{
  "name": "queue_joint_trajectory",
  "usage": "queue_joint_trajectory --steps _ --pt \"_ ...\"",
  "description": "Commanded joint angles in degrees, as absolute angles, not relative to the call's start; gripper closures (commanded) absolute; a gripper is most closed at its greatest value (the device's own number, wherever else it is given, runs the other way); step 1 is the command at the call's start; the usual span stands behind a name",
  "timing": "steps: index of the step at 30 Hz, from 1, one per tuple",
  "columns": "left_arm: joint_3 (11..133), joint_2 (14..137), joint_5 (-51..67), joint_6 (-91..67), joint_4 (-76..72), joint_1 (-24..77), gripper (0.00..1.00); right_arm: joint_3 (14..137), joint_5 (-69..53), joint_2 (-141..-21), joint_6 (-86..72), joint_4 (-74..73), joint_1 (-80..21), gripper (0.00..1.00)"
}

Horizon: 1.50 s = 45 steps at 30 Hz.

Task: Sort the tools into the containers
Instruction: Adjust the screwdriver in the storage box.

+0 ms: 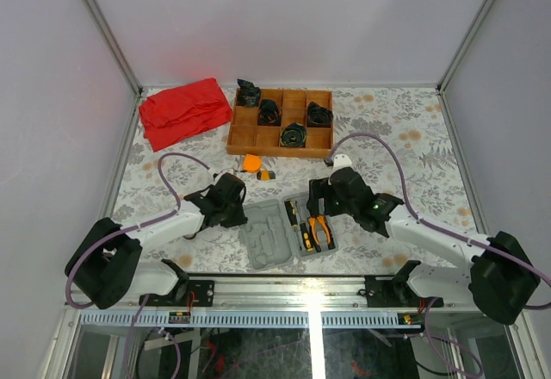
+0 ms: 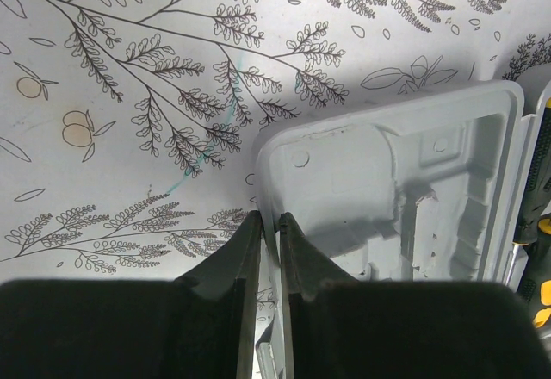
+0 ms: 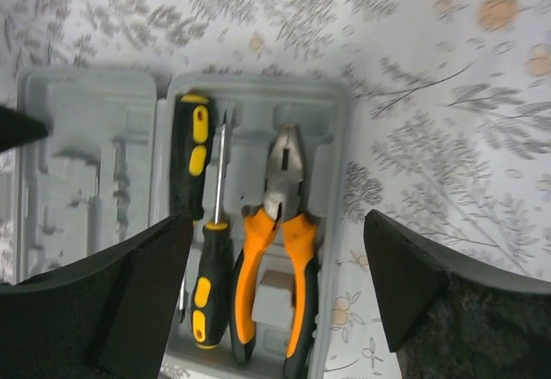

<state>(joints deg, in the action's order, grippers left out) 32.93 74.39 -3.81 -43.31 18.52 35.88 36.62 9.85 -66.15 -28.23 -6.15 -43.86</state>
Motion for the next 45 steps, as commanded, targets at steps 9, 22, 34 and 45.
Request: queue_joint_trajectory --steps 9,22,34,45 --pt "31.9 73.8 -3.0 -44.0 14.4 35.3 1.0 40.4 -6.8 -75.1 -30.2 -7.7 -44.6 0.45" --pt "32.1 74.0 -3.0 -43.7 14.6 35.1 1.0 44.0 7.6 -79.1 -37.6 -16.0 -53.2 0.75" --pt "32.4 74.5 -2.4 -43.7 14.2 35.2 1.0 44.1 5.4 -80.3 -36.6 -12.2 -53.8 0.75" --pt "32.2 74.6 -2.1 -43.5 14.1 35.2 1.0 45.9 6.5 -84.8 -34.9 -10.7 -53.7 0.75"
